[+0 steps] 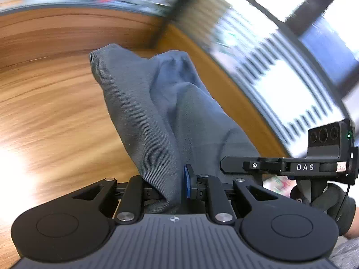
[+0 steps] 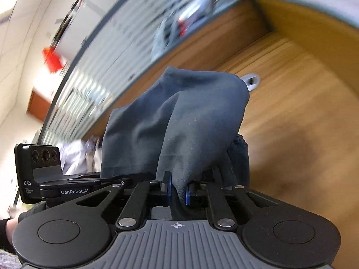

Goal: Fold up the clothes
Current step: 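Lift the folded trousers off the desk with both grippers, then carry the trousers with both grippers to the window sill beside the checkered bag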

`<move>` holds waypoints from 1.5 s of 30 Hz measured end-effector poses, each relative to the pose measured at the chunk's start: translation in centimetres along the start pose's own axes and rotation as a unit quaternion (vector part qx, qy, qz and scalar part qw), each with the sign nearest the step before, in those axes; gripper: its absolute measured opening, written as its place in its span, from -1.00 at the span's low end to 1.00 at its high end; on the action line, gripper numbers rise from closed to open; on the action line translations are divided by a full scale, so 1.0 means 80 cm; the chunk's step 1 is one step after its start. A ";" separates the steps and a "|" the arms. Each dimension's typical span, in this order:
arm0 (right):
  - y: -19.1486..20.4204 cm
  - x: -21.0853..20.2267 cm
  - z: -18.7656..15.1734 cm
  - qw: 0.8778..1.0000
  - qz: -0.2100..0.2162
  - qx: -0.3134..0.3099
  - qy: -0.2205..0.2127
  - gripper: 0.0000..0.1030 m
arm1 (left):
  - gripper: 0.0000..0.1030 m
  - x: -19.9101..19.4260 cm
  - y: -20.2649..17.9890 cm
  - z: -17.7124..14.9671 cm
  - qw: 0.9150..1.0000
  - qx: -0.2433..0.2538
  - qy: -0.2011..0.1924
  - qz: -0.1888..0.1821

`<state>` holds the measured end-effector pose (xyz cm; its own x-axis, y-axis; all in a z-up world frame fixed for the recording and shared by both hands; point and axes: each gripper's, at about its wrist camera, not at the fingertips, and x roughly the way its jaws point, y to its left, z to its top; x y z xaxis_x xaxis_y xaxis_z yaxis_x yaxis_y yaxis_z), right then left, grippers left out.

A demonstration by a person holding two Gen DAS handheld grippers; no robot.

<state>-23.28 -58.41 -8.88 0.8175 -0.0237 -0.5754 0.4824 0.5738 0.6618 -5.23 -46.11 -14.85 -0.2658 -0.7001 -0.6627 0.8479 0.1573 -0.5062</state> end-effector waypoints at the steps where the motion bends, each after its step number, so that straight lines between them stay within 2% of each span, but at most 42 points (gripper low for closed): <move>1: 0.001 -0.020 -0.014 1.000 -0.010 0.015 -0.018 -0.74 | -0.65 0.002 -0.013 -0.001 1.000 0.017 0.007 -0.011; 4: 0.010 -0.078 -0.058 0.995 -0.045 0.056 -0.074 -0.74 | -0.65 0.017 -0.062 -0.006 0.995 0.080 0.038 -0.049; 6: 0.013 -0.113 -0.092 0.988 -0.071 0.080 -0.109 -0.74 | -0.65 0.030 -0.094 -0.013 0.989 0.114 0.060 -0.076; 10: 0.012 -0.178 -0.167 0.967 -0.126 0.136 -0.176 -0.74 | -0.65 0.063 -0.162 -0.043 0.968 0.178 0.109 -0.138; 14: 0.005 -0.241 -0.245 0.934 -0.178 0.201 -0.236 -0.74 | -0.65 0.110 -0.227 -0.079 0.941 0.231 0.159 -0.189; 19: -0.010 -0.292 -0.323 0.889 -0.230 0.268 -0.290 -0.74 | -0.65 0.175 -0.309 -0.129 0.906 0.290 0.208 -0.226; 25: -0.057 -0.342 -0.379 0.835 -0.273 0.335 -0.342 -0.74 | -0.65 0.266 -0.403 -0.171 0.874 0.325 0.258 -0.251; 29: -0.111 -0.371 -0.404 0.801 -0.291 0.375 -0.364 -0.74 | -0.65 0.333 -0.458 -0.196 0.860 0.350 0.280 -0.245; 32: -0.163 -0.383 -0.415 0.781 -0.301 0.403 -0.371 -0.74 | -0.65 0.391 -0.487 -0.208 0.855 0.362 0.291 -0.232; 34: -0.193 -0.385 -0.412 0.770 -0.307 0.418 -0.371 -0.74 | -0.65 0.430 -0.500 -0.213 0.856 0.358 0.301 -0.220; 41: -0.284 -0.385 -0.377 0.734 -0.336 0.447 -0.385 -0.74 | -0.65 0.523 -0.524 -0.196 0.877 0.313 0.309 -0.194; 43: -0.295 -0.389 -0.362 0.734 -0.348 0.431 -0.393 -0.75 | -0.68 0.545 -0.534 -0.188 0.881 0.306 0.303 -0.194; 45: -0.304 -0.391 -0.342 0.736 -0.365 0.413 -0.392 -0.77 | -0.68 0.562 -0.547 -0.184 0.881 0.313 0.295 -0.197</move>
<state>-69.20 -49.23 -20.16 0.0188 -0.7308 -0.6824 0.6460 -0.5120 0.5661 -61.05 -74.22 -30.58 -0.6317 -0.1021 -0.7685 0.6744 -0.5612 -0.4798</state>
